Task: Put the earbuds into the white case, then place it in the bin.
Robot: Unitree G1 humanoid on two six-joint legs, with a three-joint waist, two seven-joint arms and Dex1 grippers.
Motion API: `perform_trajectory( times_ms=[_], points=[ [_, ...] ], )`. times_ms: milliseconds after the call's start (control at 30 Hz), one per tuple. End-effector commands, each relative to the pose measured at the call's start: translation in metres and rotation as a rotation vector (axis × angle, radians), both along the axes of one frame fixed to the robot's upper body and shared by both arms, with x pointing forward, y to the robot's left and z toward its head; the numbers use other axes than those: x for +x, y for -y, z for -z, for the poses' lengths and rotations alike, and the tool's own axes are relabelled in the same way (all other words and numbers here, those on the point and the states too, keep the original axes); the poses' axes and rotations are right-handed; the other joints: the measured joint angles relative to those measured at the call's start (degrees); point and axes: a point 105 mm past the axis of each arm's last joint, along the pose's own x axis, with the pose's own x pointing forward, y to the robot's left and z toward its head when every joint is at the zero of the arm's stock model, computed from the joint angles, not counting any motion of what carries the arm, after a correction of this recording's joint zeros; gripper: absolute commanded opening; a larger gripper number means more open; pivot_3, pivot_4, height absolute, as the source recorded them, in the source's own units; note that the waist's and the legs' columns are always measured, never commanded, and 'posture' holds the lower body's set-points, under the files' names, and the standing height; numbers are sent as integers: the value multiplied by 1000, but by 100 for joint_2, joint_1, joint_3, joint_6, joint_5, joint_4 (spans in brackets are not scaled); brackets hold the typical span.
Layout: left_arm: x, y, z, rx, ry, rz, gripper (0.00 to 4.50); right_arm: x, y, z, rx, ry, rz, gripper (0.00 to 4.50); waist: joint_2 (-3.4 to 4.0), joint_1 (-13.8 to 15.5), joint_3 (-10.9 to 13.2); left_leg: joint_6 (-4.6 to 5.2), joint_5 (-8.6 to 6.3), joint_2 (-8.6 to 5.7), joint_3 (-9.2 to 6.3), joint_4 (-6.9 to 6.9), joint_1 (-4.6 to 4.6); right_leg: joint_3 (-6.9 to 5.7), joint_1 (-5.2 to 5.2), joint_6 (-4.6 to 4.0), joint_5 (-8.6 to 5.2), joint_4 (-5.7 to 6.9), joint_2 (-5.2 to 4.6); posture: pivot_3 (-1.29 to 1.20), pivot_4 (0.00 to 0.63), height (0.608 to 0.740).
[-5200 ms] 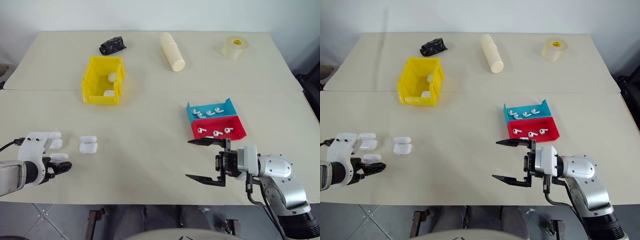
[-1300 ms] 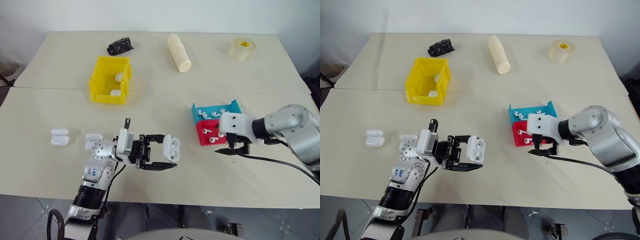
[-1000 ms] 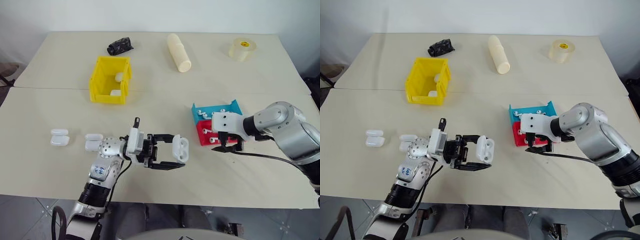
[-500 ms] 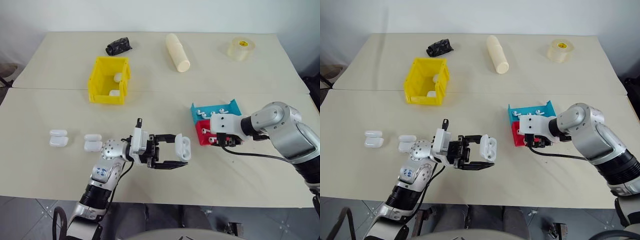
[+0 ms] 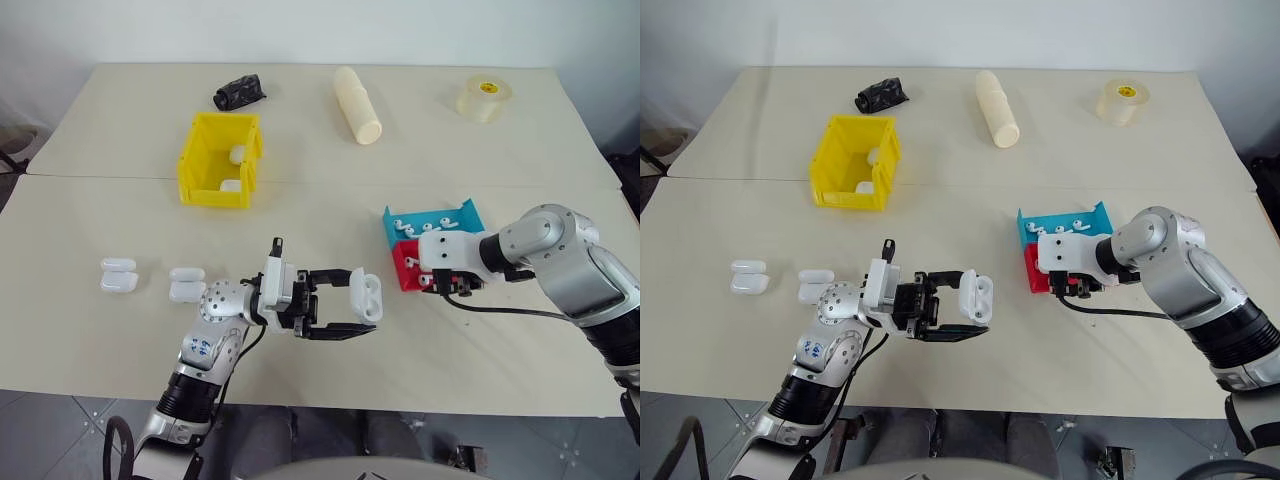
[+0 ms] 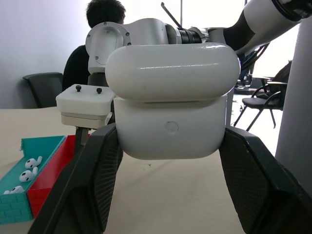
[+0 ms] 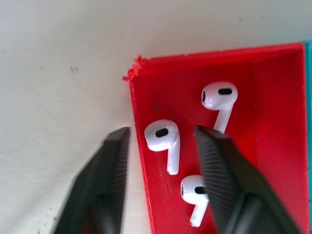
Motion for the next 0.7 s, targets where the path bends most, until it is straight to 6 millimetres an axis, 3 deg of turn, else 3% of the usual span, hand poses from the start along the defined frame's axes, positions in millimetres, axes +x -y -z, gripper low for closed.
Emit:
perform_trajectory(
  times_ms=[33,67,400,533,700],
  points=[
    [-5,1,-7,-22,28,10,2780,0,-3,-3,-4,16,-25,732,0,0,0,0,0,0,0,0,0,0,0,0,0,0,0,0,150,740],
    [-5,1,-7,-22,28,11,2780,0,-3,-3,-5,16,-26,578,0,0,0,0,0,0,0,0,0,0,0,0,0,0,0,0,150,740],
    [-5,0,-7,-22,24,1,2780,-1,-3,-5,8,31,-23,575,0,0,0,0,0,0,0,-1,0,0,0,0,0,-1,0,0,150,740],
    [-4,-2,-9,-42,19,-6,2780,-9,-1,-28,119,80,18,575,0,15,0,0,0,0,0,0,0,0,0,0,0,-1,0,0,150,740],
    [1,-5,-10,-53,16,-8,2780,-32,-11,-55,383,211,-23,575,-4,27,2,1,0,-2,-5,1,-5,-2,3,0,0,-3,-2,0,150,740]
  ],
)
